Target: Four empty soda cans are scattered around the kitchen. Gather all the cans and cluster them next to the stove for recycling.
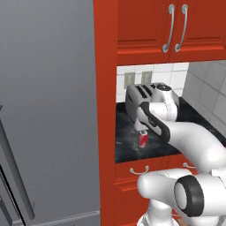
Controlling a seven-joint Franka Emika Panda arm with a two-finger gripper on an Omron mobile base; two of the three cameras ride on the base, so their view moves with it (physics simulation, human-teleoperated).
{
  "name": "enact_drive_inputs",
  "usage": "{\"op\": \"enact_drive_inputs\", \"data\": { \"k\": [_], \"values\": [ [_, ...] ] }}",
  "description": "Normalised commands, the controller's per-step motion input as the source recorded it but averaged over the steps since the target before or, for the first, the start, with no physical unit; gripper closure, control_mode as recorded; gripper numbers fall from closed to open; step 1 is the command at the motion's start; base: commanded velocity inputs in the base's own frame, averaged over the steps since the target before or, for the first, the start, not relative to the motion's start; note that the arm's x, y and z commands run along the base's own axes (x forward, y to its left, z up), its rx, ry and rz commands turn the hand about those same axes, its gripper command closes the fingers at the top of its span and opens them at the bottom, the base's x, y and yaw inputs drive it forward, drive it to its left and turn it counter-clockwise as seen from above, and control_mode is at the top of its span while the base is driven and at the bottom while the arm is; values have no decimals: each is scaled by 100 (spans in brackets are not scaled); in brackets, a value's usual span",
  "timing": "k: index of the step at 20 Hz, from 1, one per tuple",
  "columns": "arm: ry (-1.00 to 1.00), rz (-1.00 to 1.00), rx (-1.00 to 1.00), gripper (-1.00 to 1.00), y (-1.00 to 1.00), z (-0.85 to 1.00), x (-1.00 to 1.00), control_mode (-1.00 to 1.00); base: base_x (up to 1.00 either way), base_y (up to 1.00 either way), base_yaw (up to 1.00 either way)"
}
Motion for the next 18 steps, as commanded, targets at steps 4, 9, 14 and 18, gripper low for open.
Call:
{"op": "enact_drive_inputs", "data": {
  "k": [4,9,14,18],
  "values": [
    [0,0,0,-100,0,-30,31,-100,0,0,0],
    [0,0,0,-100,0,-26,32,-100,0,0,0],
    [0,0,0,-100,0,-19,31,-100,0,0,0],
    [0,0,0,-100,0,-18,29,-100,0,0,0]
  ]
}}
